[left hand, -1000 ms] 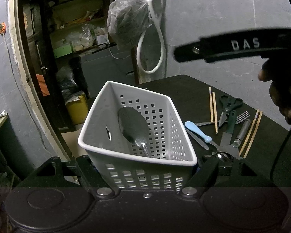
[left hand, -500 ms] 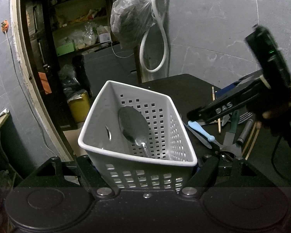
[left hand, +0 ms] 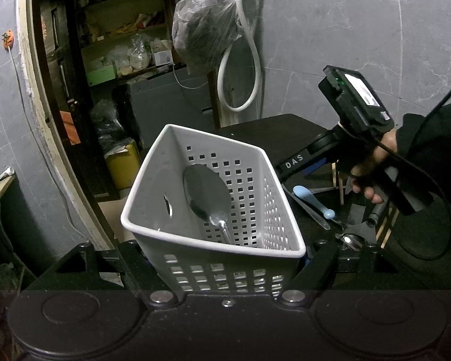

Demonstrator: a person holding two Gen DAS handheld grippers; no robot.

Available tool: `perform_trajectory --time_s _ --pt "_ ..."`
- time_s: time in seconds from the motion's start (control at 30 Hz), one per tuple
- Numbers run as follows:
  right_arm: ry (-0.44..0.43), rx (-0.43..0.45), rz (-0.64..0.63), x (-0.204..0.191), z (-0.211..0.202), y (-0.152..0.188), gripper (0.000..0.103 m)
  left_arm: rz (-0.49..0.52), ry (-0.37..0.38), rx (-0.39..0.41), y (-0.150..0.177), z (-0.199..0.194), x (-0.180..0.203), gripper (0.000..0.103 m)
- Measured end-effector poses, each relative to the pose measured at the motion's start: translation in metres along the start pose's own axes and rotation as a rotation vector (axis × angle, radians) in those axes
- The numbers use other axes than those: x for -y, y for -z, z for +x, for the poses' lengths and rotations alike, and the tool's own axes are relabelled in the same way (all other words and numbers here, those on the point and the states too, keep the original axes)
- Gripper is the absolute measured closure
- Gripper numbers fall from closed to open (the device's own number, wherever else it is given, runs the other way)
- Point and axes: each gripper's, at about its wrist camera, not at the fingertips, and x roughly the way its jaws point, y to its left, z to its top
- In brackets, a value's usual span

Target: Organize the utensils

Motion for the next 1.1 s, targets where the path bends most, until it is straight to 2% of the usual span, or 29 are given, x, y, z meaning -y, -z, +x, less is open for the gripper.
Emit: perform_trajectory --time_s 0.23,0.33,0.4,0.47,0.6,0.67,0.77,0.93,1.1 --pt "-0.007 -0.018 0.023 0.003 0.011 -0.001 0.025 -0.001 -0.001 0.000 0.000 0.000 0.000 0.024" --pt "0.000 -0.009 0.000 -0.001 0.012 0.000 0.025 -0.001 -0.001 0.000 0.000 0.000 0.000 0.024" --pt "0.006 0.000 -0.022 -0.006 0.012 0.001 0.031 -0.001 0.000 0.000 0.000 0.000 0.000 0.024" --pt "0.014 0.005 -0.045 -0.009 0.011 0.002 0.046 -0.001 0.000 0.000 0.000 0.000 0.000 0.024" --pt "0.021 0.006 -0.052 -0.013 0.011 0.003 0.067 -0.002 0.000 0.000 0.000 0.000 0.000 0.024" --pt "0.054 0.011 -0.064 -0.016 0.010 0.004 0.079 -0.004 0.001 -0.001 0.000 0.000 0.000 0.024" --pt "0.092 0.019 -0.108 -0.023 0.011 0.009 0.087 -0.012 0.005 -0.002 0.000 0.000 -0.001 0.024" --pt "0.124 0.034 -0.144 -0.034 0.008 0.017 0.095 -0.017 0.007 -0.001 0.000 0.000 -0.004 0.024" --pt "0.177 0.044 -0.228 -0.050 0.007 0.025 0.097 -0.022 0.008 -0.001 0.000 -0.001 -0.006 0.024"
